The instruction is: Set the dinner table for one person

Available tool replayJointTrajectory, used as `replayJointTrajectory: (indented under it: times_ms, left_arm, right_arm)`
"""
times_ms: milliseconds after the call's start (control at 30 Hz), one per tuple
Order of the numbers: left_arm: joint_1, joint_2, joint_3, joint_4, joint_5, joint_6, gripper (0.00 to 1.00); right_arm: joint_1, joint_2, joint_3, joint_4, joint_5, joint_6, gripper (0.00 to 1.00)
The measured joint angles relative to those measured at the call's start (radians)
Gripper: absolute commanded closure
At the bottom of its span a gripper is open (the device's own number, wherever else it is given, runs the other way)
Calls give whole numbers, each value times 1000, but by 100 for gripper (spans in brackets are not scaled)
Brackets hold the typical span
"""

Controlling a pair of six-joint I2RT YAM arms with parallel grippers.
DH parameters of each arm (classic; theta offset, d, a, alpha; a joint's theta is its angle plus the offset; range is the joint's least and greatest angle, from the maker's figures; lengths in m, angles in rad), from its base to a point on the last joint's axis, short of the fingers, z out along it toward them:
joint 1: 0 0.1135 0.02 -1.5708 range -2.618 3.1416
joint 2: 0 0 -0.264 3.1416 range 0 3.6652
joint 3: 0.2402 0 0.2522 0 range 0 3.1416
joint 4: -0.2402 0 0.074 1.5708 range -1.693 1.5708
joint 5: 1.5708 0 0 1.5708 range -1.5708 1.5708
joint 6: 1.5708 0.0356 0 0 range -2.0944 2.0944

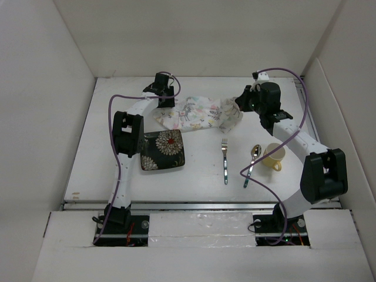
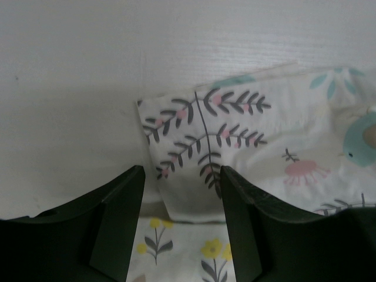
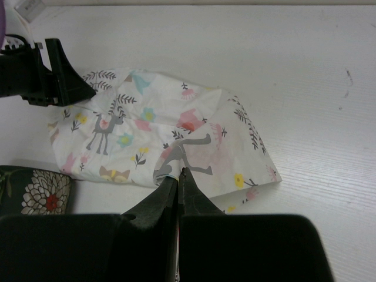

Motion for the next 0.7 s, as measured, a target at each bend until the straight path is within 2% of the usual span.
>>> replayJointTrajectory:
  times_ms: [233,467,633,700]
  left_arm:
    - [6,-105,-170,11,-3,15,43]
    - [23,-213,-332,26,16,-15,33]
    - [41,-287,-433,71,92,-60,33]
    - [42,-305,-450,75,108,-71,38]
  right_arm:
    - [-34,-40,-69,56,-28,23,100]
    - [-40,-44,-105,68,-63,30,100]
    - [-40,-45,-107,76,-77,30,100]
    - [-42,-47,-108,79,-81,30,100]
